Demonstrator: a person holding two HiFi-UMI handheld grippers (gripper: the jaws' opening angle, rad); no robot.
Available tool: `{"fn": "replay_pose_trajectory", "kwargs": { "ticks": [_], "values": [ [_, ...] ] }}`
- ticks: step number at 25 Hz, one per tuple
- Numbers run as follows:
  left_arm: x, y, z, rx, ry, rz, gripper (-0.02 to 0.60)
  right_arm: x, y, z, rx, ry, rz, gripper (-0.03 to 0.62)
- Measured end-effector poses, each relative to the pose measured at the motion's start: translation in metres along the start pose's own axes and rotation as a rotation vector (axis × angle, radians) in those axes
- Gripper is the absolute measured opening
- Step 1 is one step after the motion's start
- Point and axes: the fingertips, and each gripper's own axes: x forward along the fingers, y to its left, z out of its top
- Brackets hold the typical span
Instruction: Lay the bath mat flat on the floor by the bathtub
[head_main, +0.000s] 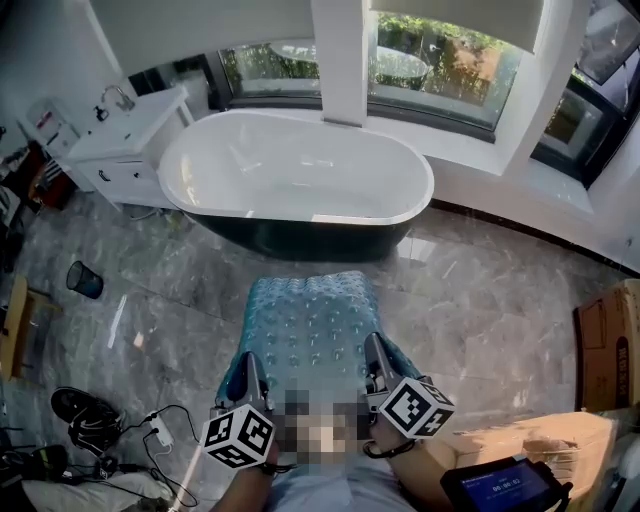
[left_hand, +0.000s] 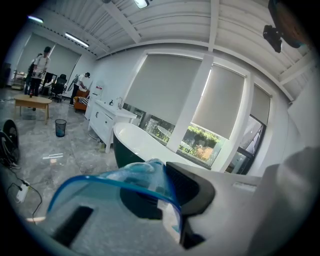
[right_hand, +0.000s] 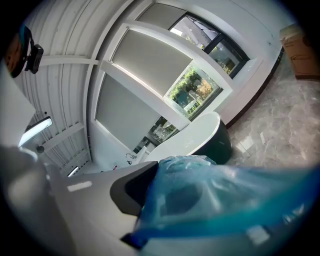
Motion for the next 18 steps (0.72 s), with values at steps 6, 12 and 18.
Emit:
{"fn": "replay_pose_trajectory", "kwargs": {
  "ticks": [6,12,18],
  "values": [
    [0.022,0.033,0.006,-0.019,0.001,-0.003,0.026,0.033,0.008,-0.017,-0.012,0.006,-0.007,0.025],
    [0.064,0.076,0.021,-0.018,0.055,-0.035,0.026,0.08,0.015,-0.04,0.001,-0.002,-0.079,0.025],
    [0.116,0.123,0.04,-0.017,0.12,-0.079,0.026,0.136,0.022,-0.062,0.014,-0.032,-0.156,0.023]
  ]
}}
